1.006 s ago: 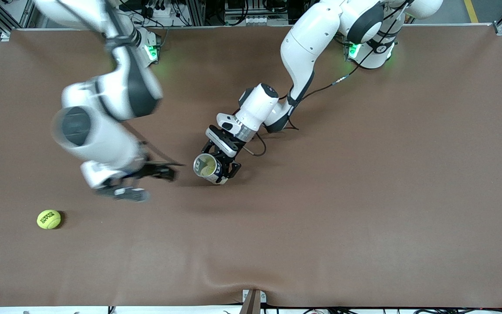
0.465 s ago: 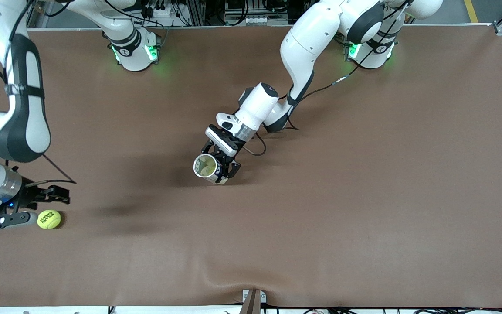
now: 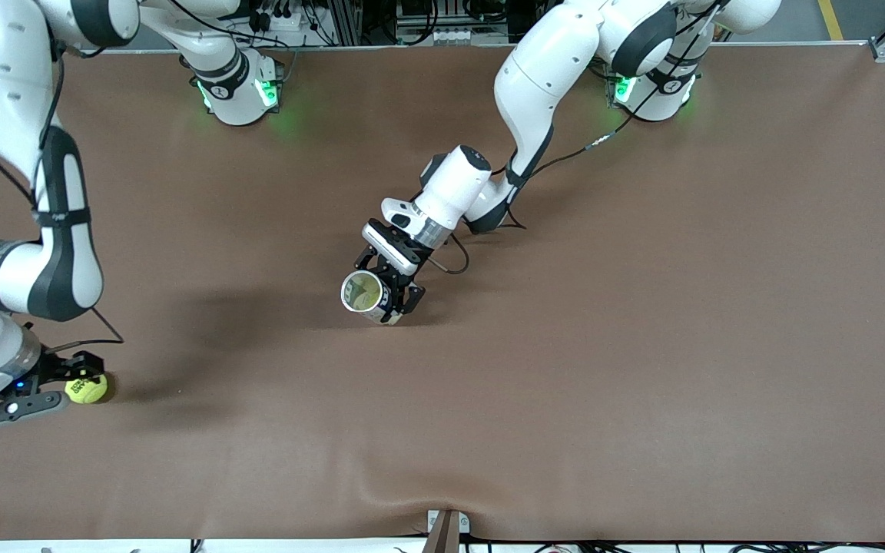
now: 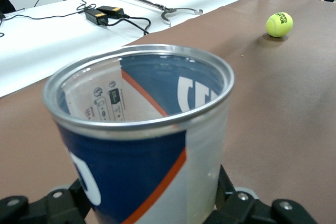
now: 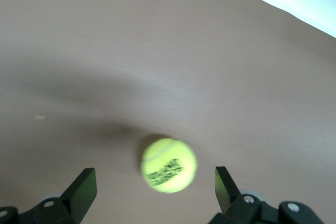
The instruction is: Insert tennis ball vertically with right arm
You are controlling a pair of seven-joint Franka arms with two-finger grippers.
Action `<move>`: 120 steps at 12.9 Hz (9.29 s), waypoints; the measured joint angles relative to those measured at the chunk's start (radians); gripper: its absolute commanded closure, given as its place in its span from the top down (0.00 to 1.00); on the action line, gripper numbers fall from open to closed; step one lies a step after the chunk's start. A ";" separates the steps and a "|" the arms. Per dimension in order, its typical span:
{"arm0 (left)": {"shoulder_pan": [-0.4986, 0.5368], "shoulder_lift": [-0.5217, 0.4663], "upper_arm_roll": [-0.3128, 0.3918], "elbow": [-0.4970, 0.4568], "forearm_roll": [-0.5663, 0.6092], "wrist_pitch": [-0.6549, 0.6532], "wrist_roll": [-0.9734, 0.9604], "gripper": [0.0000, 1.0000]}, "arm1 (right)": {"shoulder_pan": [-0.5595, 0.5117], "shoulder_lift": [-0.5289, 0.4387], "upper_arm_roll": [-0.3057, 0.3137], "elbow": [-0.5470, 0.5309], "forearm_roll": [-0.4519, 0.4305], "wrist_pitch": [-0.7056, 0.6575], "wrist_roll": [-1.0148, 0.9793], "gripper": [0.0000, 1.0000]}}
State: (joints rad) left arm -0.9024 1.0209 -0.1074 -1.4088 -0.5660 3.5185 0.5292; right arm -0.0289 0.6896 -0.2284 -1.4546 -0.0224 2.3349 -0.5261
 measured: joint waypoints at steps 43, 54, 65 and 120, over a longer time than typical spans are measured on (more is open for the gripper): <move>0.000 -0.001 -0.003 0.000 -0.005 0.019 -0.008 1.00 | 0.338 -0.269 0.196 0.109 0.080 -0.624 0.923 0.00; 0.000 -0.004 -0.003 0.000 -0.005 0.022 -0.026 1.00 | 0.619 -0.221 0.191 0.095 0.076 -0.494 1.459 0.00; 0.000 -0.005 -0.003 0.000 -0.005 0.023 -0.026 1.00 | 0.620 -0.158 0.186 0.095 0.021 -0.431 1.459 0.63; 0.056 -0.457 -0.002 -0.503 -0.054 -0.207 -0.065 1.00 | 0.208 -0.392 0.154 0.038 0.017 -0.694 0.653 1.00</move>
State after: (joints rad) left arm -0.8467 0.5643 -0.1099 -1.9113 -0.6200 3.3117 0.4646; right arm 0.1791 0.2981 -0.0749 -1.4162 -0.0055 1.6409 0.1266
